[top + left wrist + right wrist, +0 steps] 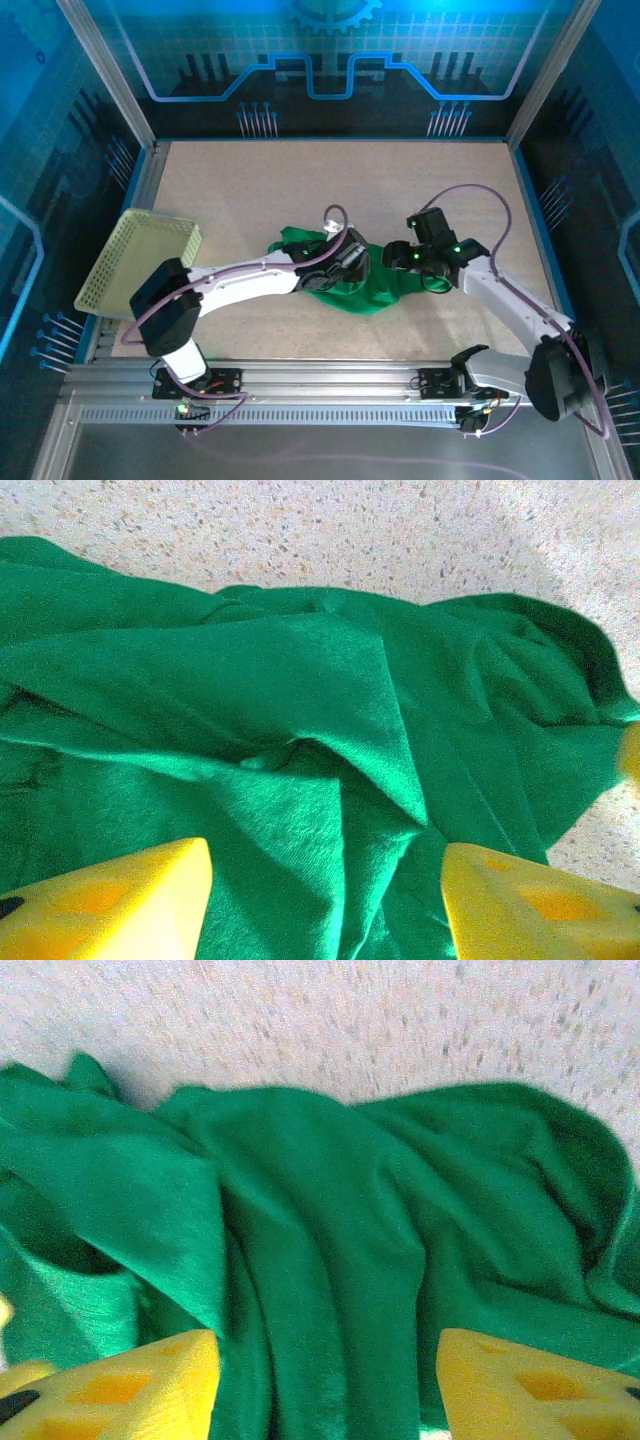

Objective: Fold the inside-out t-shirt

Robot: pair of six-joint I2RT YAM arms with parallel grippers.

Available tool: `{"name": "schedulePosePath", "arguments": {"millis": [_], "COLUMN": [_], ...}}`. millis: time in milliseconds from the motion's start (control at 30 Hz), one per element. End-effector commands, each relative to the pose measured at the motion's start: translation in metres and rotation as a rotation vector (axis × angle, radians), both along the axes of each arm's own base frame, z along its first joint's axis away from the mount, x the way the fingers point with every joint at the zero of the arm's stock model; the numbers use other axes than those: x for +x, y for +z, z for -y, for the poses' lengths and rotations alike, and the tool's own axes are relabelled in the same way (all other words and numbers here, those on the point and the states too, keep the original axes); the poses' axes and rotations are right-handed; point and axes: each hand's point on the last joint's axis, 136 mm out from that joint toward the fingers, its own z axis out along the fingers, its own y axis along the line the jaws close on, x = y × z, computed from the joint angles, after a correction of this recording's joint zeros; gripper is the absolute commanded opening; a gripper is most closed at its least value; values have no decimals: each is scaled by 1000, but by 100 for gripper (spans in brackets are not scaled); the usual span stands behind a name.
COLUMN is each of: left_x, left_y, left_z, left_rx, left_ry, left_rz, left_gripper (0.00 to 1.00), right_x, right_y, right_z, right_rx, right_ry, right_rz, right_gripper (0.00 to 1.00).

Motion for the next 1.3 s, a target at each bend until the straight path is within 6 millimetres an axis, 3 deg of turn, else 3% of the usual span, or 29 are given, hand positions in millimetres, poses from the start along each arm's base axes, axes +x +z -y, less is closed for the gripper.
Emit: {"name": "schedulePosePath", "arguments": {"millis": [0, 233, 400, 467, 600, 700, 800, 900, 1033, 1133, 1267], "left_x": [-1, 7, 8, 4, -17, -36, -48, -57, -64, -69, -76], "left_y": [-10, -24, -20, -14, -5, -6, -17, -27, -34, -34, -37], "left_z": [-5, -14, -26, -28, -30, -43, -61, -63, -58, -48, -31], "left_rx": [97, 207, 257, 198, -44, -196, -241, -279, -351, -405, -422], "left_ry": [9, 46, 55, 42, -18, -13, 26, 24, 9, -31, -101], "left_rz": [-33, -30, -1, 29, 94, 117, 106, 80, 59, 56, 34], "left_gripper": [59, 43, 9, 1, 0, 0, 0, 0, 0, 6, 14], "right_x": [3, -3, -2, -1, -1, -4, -9, -10, -8, 0, 8], "right_y": [10, 9, 8, 7, 7, 9, 13, 13, 8, -9, -39], "right_z": [7, 6, -3, -10, -37, -64, -94, -112, -118, -106, -96], "right_rx": [25, 61, 85, 92, 89, 81, 77, 14, -85, -186, -208], "right_ry": [-43, -41, -4, 28, 139, 240, 342, 394, 399, 333, 275], "right_rz": [44, 54, 54, 47, 57, 75, 101, 118, 119, 65, -27], "right_gripper": [63, 65, 65, 64, 62, 56, 50, 49, 52, 59, 48]}}
